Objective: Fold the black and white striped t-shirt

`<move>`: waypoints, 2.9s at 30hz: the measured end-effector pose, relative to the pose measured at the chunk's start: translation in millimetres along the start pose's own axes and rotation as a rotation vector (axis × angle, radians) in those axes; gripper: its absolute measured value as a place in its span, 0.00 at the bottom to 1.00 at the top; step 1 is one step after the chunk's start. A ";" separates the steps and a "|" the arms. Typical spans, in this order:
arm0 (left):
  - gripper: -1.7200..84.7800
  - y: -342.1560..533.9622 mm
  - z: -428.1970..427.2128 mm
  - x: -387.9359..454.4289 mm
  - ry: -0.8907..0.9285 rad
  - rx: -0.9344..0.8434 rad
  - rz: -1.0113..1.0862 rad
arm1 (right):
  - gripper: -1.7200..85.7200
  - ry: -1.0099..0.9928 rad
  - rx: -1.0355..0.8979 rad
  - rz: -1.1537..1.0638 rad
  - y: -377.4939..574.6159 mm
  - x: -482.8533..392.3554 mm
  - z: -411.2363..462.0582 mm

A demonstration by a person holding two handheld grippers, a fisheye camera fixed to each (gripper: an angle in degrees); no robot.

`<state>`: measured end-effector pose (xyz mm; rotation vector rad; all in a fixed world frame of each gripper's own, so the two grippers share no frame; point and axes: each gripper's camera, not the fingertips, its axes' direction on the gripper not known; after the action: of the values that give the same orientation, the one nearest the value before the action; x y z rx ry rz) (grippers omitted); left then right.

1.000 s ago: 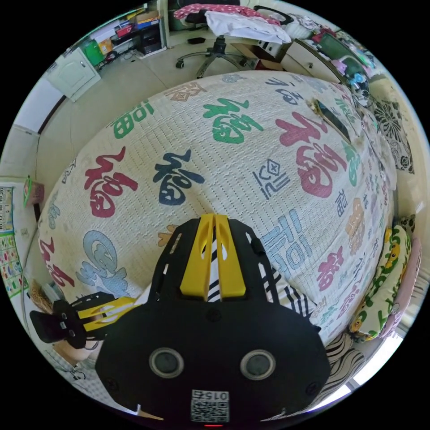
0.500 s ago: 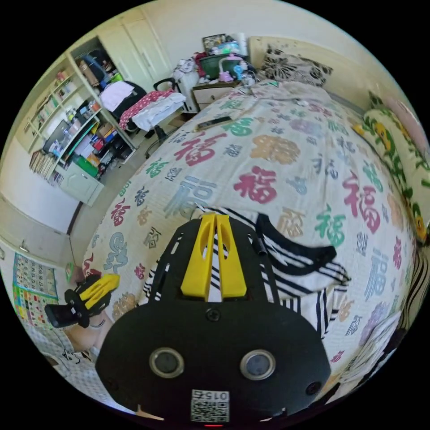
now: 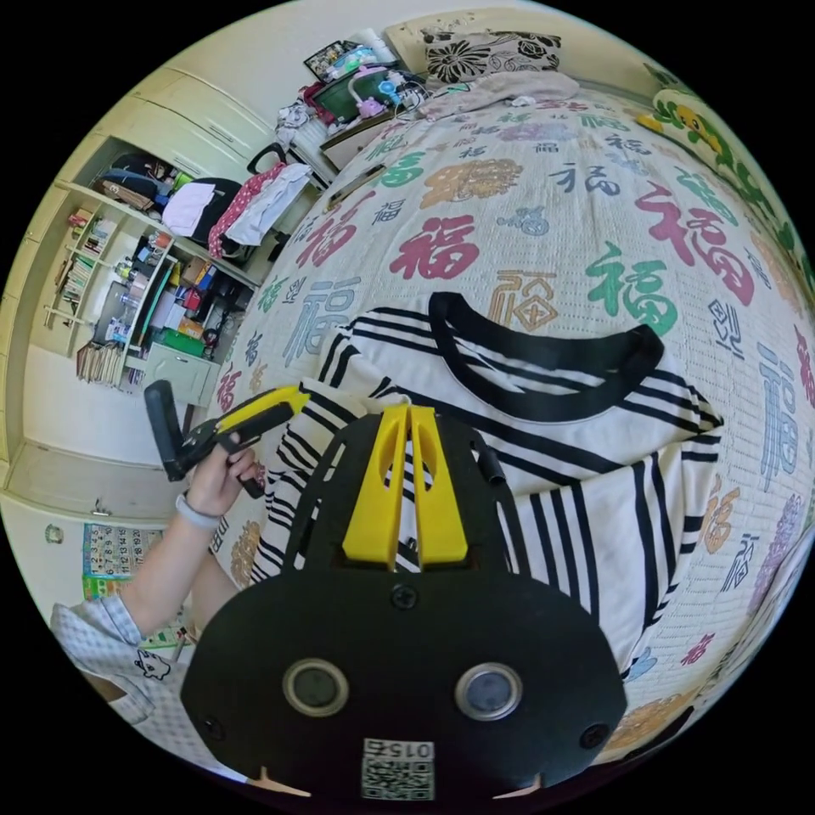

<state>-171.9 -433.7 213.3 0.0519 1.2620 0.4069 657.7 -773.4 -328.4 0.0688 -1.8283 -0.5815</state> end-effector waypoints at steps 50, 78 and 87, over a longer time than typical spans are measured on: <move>0.02 25.1 -169.1 23.4 0.452 0.059 0.358 | 0.01 0.239 -0.623 -0.178 -76.8 29.2 9.8; 0.01 -76.2 -169.0 -48.4 0.348 0.116 -0.145 | 0.01 -0.186 -0.301 0.064 -233.1 44.3 40.3; 0.02 -68.2 -198.4 2.6 0.264 0.233 0.063 | 0.05 -0.014 -0.236 -0.090 -226.2 26.0 11.6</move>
<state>-337.7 -532.5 131.2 0.2425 1.5673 0.3259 584.3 -975.9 -403.2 -0.0120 -1.7649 -0.8597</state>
